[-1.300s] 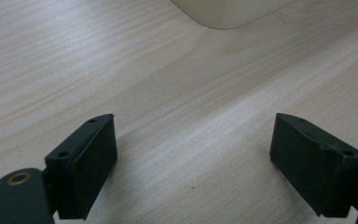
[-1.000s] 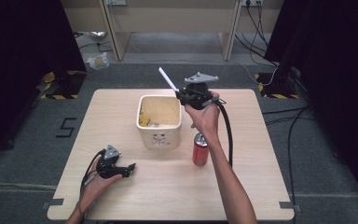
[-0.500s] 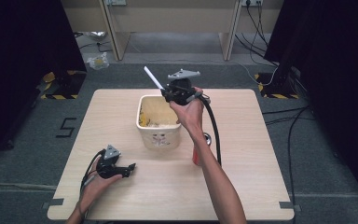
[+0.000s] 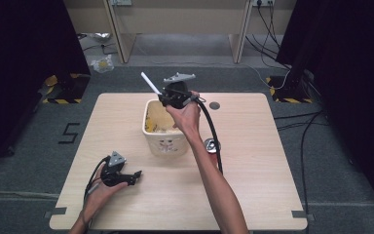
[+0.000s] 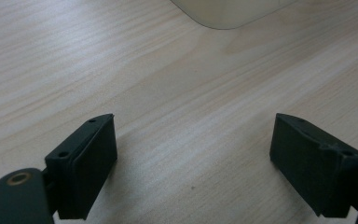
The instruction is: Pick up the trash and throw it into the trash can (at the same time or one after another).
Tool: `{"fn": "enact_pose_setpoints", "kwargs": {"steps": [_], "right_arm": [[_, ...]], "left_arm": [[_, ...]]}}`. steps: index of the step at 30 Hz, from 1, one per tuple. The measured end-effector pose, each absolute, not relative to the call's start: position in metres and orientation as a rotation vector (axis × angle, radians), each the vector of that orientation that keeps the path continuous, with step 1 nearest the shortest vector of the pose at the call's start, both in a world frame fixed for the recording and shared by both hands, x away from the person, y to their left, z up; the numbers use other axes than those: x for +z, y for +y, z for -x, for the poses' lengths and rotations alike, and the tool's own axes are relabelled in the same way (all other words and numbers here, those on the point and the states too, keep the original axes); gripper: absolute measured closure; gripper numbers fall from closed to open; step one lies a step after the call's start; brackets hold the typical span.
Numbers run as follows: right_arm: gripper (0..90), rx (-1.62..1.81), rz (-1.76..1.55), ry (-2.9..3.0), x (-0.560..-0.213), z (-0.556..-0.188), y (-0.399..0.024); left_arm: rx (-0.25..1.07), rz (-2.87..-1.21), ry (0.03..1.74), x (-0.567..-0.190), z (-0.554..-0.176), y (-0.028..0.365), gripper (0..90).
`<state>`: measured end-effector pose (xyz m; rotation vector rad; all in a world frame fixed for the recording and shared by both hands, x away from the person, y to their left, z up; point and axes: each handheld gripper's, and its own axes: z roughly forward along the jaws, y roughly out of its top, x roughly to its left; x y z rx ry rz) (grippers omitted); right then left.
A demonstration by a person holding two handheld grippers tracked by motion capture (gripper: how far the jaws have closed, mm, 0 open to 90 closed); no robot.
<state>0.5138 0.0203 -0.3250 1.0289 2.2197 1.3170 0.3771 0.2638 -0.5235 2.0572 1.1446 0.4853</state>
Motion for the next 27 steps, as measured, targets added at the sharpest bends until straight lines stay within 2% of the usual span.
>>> {"fn": "enact_pose_setpoints", "kwargs": {"steps": [12, 27], "right_arm": [[79.0, 1.230, -1.045, 2.271, -0.343, -0.523, 0.035], [78.8, 1.171, -1.061, 2.304, -0.359, -0.522, 0.031]], "left_arm": [[0.483, -2.059, 1.144, -0.523, -0.377, 0.264, 13.9], [0.483, -2.054, 1.147, -0.524, -0.377, 0.264, 13.9]]}}
